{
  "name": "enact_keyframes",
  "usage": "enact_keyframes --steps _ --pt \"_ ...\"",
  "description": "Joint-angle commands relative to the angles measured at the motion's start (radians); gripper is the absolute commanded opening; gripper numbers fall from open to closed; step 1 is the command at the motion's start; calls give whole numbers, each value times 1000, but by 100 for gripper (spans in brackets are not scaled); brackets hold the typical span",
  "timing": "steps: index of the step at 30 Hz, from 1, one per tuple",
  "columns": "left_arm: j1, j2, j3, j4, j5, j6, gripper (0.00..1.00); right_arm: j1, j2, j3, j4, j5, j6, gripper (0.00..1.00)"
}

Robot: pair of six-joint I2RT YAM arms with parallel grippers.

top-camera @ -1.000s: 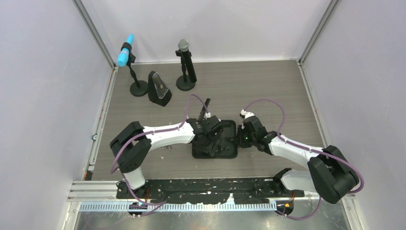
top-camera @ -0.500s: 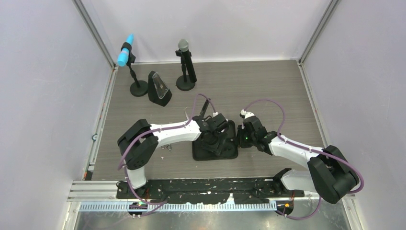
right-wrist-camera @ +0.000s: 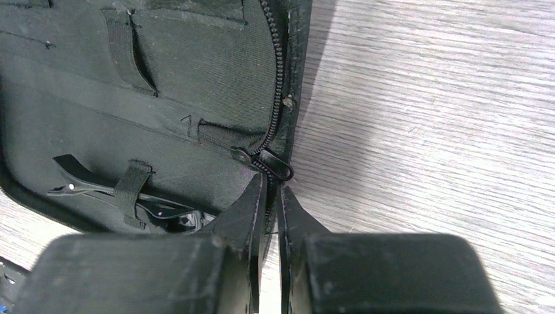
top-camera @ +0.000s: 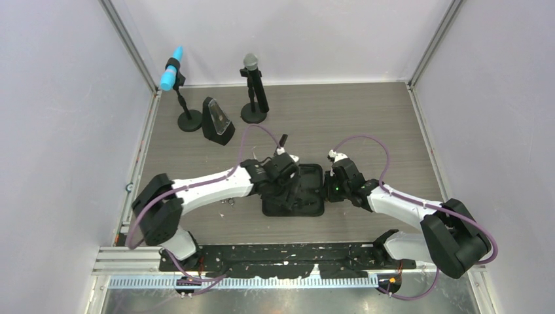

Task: Sort the hair-cutting tools
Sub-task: Adjust the haircut tool in the hairdressing tool bag, then adjust the hairdressing tool bag at the center of the board.

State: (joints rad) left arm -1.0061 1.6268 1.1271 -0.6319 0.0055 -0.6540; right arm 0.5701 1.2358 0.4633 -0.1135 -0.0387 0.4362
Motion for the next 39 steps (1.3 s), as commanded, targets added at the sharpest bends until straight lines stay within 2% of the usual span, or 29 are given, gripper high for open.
enact_keyframes --steps 1,3,6,10,15,19,24,34,39 --pt "55 -154 -69 2 -54 -15 61 10 -30 0 -40 -6 -7 16" --pt "96 -190 -105 7 -58 -10 60 10 -52 12 -57 1 -9 25" --pt "181 -200 -140 17 -30 15 59 10 -104 39 -87 11 -12 44" --pt "249 -143 -129 43 36 60 59 9 -173 62 -136 26 -13 54" --pt "279 -20 -49 40 66 84 58 9 -250 62 -163 35 0 57" --pt "279 37 -63 81 86 73 56 10 -326 52 -191 81 11 58" --pt "266 90 -86 151 196 21 52 10 -394 34 -186 102 28 59" --pt "28 89 -36 311 360 -150 51 10 -462 25 -190 151 23 60" --pt "3 -12 -87 369 384 -207 54 10 -488 48 -239 180 -10 61"
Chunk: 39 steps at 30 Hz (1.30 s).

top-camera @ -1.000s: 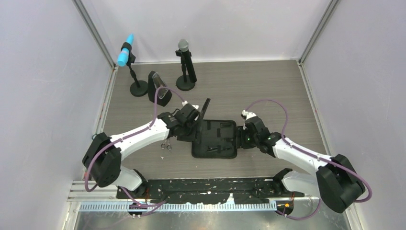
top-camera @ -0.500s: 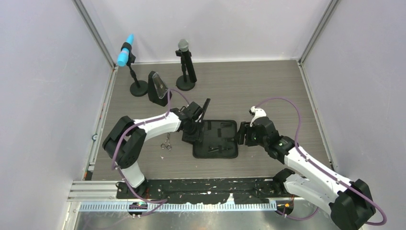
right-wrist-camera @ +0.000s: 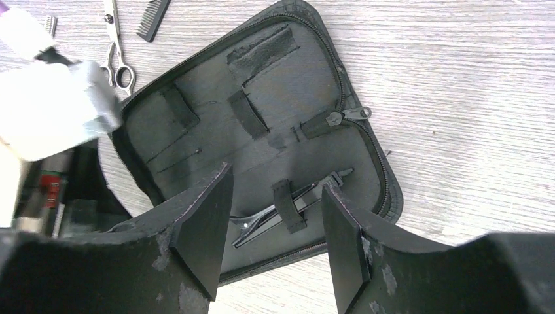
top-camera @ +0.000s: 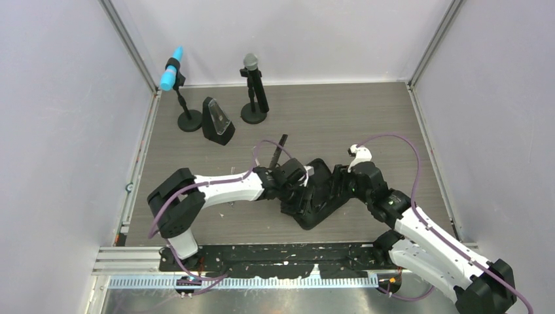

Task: Sort the hair-cutting tools
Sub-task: Adjust the hairdressing tool bag at the center of the board, then pick up the scissors from the center of the board.

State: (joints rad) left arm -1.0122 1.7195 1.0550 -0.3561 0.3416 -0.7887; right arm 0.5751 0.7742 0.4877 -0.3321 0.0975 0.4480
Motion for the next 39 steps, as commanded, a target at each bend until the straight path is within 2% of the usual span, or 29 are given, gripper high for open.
enact_keyframes --steps 1,4,9,13,15,20,26,30,35,39 --pt "12 -135 -33 85 34 -69 54 5 -30 29 -22 36 -27 61" --pt "48 -244 -84 42 -30 -55 55 4 -22 36 -7 -8 -31 61" --pt "201 -408 -167 -113 -206 19 57 6 23 42 50 -101 -13 61" --pt "352 -442 -169 -289 -398 147 60 9 49 42 78 -159 -4 61" --pt "423 -430 -162 -323 -446 193 61 14 55 40 85 -163 -3 61" --pt "573 -323 -121 -331 -449 254 61 15 60 30 111 -166 -2 61" --pt "674 -176 -58 -314 -457 269 60 16 44 16 108 -156 -17 62" --pt "709 -115 -20 -329 -474 292 59 16 33 9 112 -151 -26 62" --pt "727 -37 28 -345 -429 301 59 16 48 9 134 -155 -32 62" --pt "727 12 35 -330 -333 293 54 16 56 8 138 -161 -34 62"
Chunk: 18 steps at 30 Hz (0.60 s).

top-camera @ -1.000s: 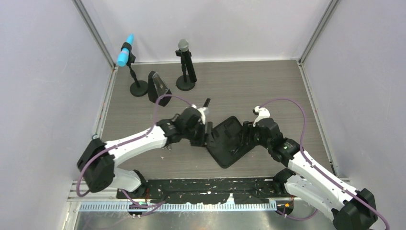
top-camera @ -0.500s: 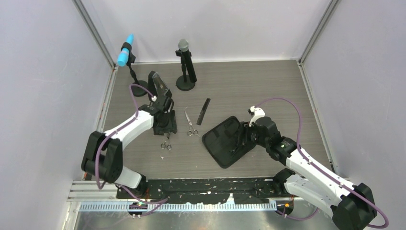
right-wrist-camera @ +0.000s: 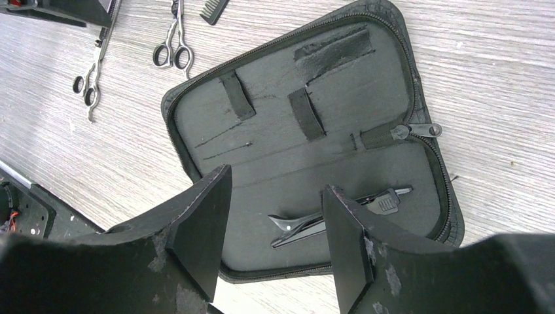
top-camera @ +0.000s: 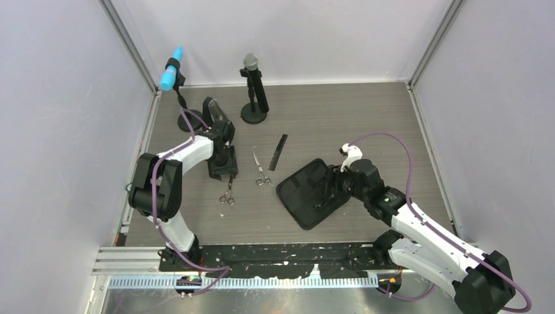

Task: Sort the hair-cutting tools
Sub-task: Pick up the scissors from the center of the board.

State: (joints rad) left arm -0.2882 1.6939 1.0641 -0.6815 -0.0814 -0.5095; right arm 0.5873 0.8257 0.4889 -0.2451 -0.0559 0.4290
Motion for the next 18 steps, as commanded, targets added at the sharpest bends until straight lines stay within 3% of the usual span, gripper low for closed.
enact_keyframes --steps 1,9,18 --pt "3 47 20 3 120 8 52 3 3 6 52 -6 -15 62" --pt "-33 49 -62 54 162 -26 42 3 -7 -10 62 -1 -9 62" --pt "-171 38 -65 -20 27 -18 10 3 -33 -21 61 -9 7 62"
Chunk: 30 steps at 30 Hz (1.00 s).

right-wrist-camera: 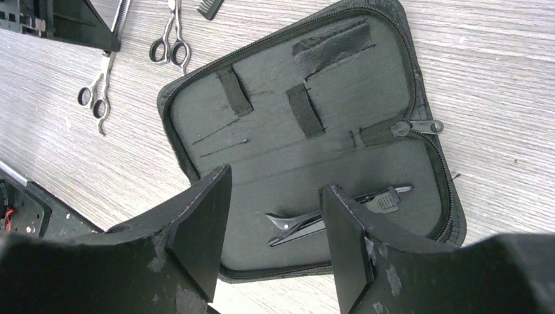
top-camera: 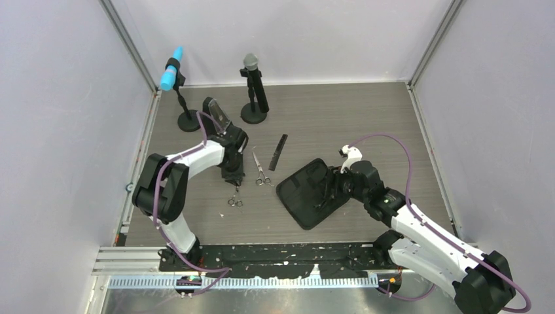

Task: Sort the hair-cutting tools
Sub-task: Pick up the scissors from the center of the board.

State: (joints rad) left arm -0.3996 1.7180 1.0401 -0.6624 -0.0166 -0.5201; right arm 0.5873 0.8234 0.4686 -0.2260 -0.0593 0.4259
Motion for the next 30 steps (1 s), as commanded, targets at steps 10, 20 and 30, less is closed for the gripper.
enact_keyframes --steps 10,20,30 --pt "-108 -170 -96 -47 4 -14 0 4 -54 -3 34 -26 35 63" --pt "-108 -337 -171 88 181 -148 0 44 -32 -50 234 -97 135 60" --pt "-108 -510 -291 373 310 -447 0 370 222 39 474 55 164 62"
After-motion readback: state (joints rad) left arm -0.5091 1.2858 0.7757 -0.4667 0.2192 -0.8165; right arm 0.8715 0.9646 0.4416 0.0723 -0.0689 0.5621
